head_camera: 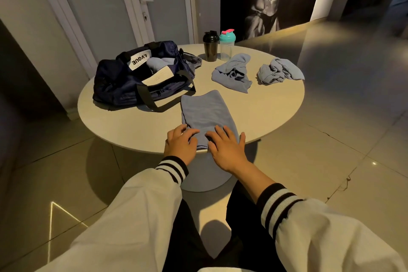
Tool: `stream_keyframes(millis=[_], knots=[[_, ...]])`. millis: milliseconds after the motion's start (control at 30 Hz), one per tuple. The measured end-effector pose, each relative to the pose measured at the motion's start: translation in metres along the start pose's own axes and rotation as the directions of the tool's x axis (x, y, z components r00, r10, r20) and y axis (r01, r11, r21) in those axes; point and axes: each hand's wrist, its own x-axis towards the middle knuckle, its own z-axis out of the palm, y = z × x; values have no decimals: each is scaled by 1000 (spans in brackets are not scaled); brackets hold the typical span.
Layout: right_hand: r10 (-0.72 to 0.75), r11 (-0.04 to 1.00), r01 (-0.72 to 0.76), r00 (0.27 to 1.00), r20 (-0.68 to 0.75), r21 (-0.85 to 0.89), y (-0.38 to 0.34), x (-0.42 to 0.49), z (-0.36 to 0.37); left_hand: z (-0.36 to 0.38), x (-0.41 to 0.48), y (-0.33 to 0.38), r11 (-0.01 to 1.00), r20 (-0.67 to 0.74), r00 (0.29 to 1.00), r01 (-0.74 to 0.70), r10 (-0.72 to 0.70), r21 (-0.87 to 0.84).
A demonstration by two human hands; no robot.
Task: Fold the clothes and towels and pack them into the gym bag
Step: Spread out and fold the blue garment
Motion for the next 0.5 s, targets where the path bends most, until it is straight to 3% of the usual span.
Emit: stream_keyframes(millis=[133,400,500], knots=[[-11,1000,11,1000,-21,-17,0,-3,2,4,4,7,996,45,998,50,-53,67],[-35,997,33,999,-41,-66,2,-9,7,7,-5,1,987,3,991,130,-131,-95],[-33,999,32,999,-18,-43,1,-10,4,6,-11,0,997,-9,999,43,-44,-63]])
